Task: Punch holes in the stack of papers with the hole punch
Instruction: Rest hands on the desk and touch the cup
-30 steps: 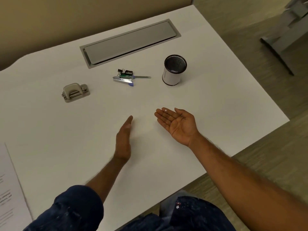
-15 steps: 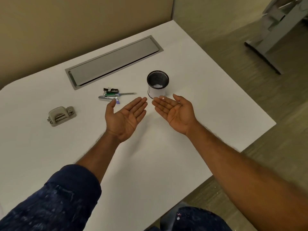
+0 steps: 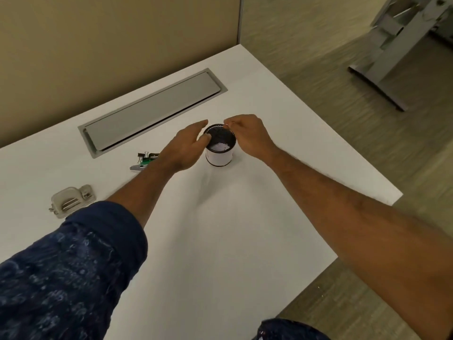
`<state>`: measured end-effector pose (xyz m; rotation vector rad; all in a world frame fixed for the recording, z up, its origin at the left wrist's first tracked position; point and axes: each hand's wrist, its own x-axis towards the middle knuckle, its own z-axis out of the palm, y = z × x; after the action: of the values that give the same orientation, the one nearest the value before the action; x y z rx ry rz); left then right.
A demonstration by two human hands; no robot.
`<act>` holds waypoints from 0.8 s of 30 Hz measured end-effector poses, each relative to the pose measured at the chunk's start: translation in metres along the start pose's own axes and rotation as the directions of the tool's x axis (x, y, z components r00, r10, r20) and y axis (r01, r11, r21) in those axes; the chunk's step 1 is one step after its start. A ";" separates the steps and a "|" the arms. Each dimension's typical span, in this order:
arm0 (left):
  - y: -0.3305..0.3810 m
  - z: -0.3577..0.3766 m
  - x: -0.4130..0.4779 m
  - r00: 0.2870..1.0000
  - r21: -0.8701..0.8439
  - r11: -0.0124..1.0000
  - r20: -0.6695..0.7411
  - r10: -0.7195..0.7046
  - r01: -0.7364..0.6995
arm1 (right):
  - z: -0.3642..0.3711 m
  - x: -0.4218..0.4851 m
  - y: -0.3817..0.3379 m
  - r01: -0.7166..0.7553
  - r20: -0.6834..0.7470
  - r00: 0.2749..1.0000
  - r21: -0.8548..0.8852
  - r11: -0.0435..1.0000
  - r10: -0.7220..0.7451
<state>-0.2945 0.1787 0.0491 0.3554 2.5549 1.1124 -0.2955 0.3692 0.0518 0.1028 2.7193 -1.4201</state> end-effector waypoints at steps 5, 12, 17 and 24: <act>0.005 -0.008 0.012 0.994 0.313 0.948 0.107 0.022 -0.054 | -0.001 0.016 0.004 0.248 0.206 0.962 -0.388 0.888 -0.179; 0.017 -0.016 0.024 0.989 0.409 0.911 0.145 -0.009 -0.051 | 0.000 0.026 -0.005 0.319 0.217 0.947 -0.591 0.740 -0.235; 0.012 -0.020 0.027 0.986 0.444 0.896 0.155 -0.065 -0.011 | -0.003 0.030 -0.011 0.315 0.223 0.948 -0.587 0.746 -0.225; -0.004 -0.017 0.027 0.995 0.329 0.943 0.098 0.014 -0.046 | -0.006 0.026 -0.011 0.292 0.260 0.949 -0.507 0.811 -0.179</act>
<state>-0.3258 0.1746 0.0520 0.5172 2.6554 0.6520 -0.3229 0.3681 0.0617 -0.4049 2.9053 -0.5898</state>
